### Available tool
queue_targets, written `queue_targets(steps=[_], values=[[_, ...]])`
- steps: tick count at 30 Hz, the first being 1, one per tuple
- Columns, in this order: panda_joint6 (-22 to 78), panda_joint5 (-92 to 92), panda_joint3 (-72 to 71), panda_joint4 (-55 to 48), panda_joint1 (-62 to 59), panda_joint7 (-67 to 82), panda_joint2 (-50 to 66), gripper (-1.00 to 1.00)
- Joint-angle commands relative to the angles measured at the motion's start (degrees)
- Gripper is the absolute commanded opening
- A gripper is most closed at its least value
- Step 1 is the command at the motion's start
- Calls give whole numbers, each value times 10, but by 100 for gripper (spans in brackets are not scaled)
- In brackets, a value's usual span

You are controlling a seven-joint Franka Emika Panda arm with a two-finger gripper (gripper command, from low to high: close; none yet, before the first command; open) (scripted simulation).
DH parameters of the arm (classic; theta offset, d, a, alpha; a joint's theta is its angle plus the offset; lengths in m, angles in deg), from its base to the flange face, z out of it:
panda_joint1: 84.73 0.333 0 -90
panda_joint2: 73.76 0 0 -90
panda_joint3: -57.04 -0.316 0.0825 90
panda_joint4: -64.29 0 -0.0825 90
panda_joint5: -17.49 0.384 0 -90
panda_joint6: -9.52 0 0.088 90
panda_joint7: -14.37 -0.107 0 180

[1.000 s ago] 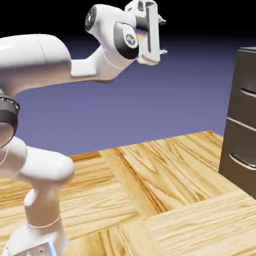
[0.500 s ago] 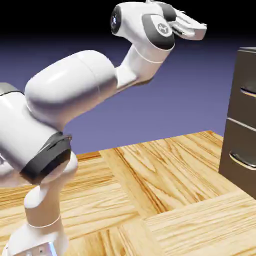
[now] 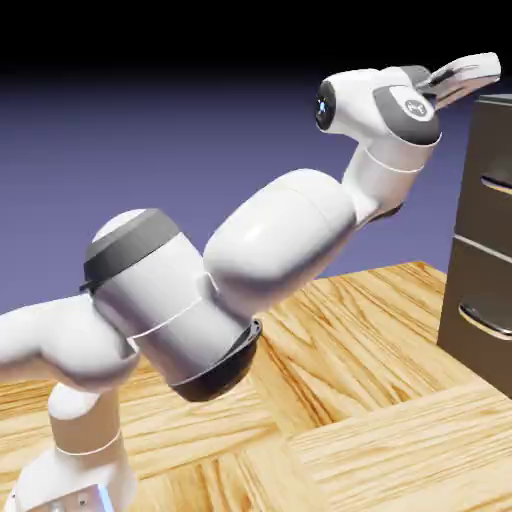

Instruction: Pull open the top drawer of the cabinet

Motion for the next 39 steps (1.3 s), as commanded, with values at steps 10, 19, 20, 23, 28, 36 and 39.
queue_targets(steps=[10, 19, 20, 23, 28, 36, 39], values=[[33, -212, 116, -100, 164, 249, -57, 0], [15, -274, 166, -218, 274, 364, -87, 0], [7, -271, 169, -239, 287, 371, -90, 0], [-15, -262, 176, -301, 327, 391, -97, 0], [-3, -269, 172, -268, 306, 381, -94, -100], [58, -289, 146, -102, 201, 337, -82, -100], [80, -293, 134, -40, 159, 324, -78, -100]])
